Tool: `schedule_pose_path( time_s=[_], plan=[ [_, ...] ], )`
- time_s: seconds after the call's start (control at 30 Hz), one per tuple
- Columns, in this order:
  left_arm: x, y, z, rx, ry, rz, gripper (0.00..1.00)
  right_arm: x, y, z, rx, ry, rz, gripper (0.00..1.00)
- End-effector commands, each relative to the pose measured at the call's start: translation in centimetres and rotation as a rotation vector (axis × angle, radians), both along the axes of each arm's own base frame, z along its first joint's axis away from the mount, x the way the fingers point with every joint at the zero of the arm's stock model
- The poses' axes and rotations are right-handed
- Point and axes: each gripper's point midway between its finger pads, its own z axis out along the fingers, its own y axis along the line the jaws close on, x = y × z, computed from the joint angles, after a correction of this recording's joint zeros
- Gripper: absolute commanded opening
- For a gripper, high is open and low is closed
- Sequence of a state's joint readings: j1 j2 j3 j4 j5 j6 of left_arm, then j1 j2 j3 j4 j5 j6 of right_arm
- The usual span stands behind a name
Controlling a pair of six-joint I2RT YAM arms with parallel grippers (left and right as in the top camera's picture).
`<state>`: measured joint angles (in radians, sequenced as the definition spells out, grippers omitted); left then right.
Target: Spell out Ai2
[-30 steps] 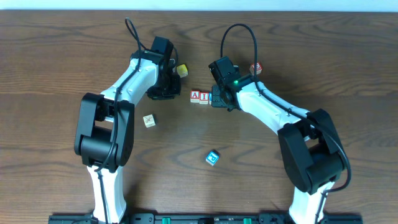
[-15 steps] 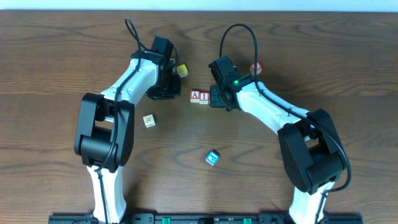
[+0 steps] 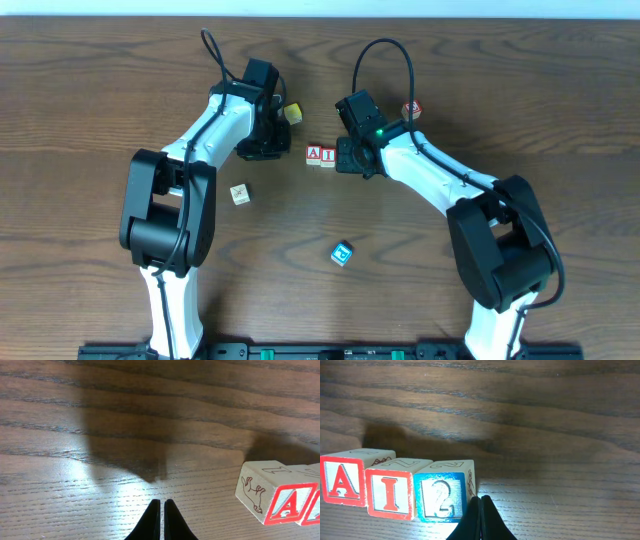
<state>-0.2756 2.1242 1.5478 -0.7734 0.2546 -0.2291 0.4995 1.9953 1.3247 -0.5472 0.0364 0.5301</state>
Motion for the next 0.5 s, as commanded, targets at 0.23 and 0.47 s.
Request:
schedule_pose_path(
  time_s=[0.23, 0.47],
  plan=[
    [0.11, 0.26, 0.93, 0.005, -0.023, 0.004, 0.06, 0.05, 0.28, 0.54, 0.014, -0.011, 0.016, 0.02],
    [0.11, 0.27, 0.92, 0.005, -0.022, 0.007, 0.06, 0.01, 0.21, 0.52, 0.01, -0.009, 0.019, 0.02]
  ],
)
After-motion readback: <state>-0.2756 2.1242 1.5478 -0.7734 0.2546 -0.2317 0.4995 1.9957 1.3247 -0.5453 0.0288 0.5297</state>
